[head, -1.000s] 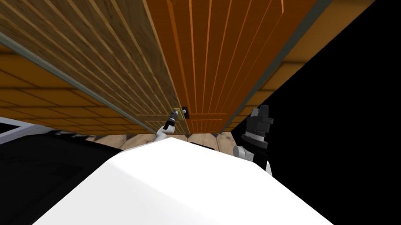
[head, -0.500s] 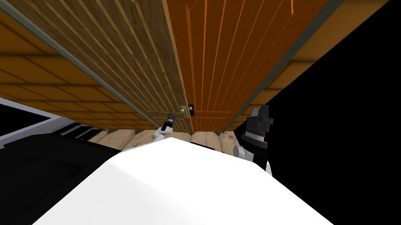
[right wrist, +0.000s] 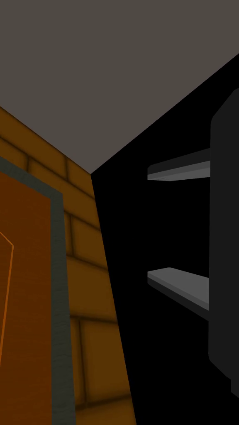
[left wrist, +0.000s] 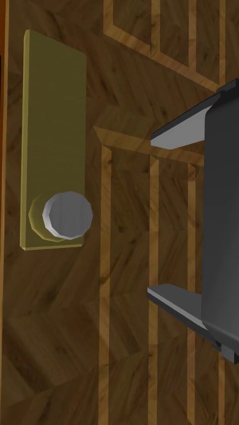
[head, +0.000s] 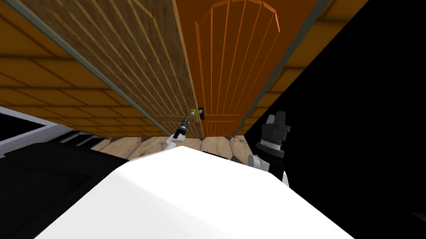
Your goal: Pull the door open
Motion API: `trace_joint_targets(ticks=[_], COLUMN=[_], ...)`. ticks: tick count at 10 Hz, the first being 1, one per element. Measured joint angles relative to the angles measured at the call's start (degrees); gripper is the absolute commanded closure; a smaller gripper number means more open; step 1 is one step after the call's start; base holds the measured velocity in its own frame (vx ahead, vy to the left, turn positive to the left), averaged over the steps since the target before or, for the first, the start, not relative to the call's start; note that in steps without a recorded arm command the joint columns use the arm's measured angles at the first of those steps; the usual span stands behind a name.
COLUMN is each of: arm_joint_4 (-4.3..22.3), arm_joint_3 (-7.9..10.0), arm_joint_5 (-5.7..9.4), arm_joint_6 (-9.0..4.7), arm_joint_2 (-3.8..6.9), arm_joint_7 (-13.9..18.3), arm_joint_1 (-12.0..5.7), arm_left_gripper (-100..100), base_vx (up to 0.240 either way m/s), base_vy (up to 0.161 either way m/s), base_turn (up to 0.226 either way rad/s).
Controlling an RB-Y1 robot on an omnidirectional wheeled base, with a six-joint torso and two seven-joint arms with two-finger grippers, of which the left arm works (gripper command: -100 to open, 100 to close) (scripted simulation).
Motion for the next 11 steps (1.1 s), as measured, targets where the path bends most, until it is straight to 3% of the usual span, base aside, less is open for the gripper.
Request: trace_joint_targets(ticks=[2,7,11], arm_joint_4=[-0.7,1.7,2.2], arm_joint_3=[-0.74,2.09,1.67], arm_joint_5=[-0.15,0.14,-0.08], arm_joint_6=[-0.37,-0.34,-0.62], arm_joint_2=[-0.52,0.53,-0.02], arm_joint_7=[0.0,-0.4,-0.8], arm_joint_1=[0.28,1.41,-0.37], arm_left_gripper=[-100,-100,-100], base_vx=[-0.046,0.097,0.211], base_vy=[0.018,0.142,-0.071], base_turn=[0.079,0.051,-0.119])
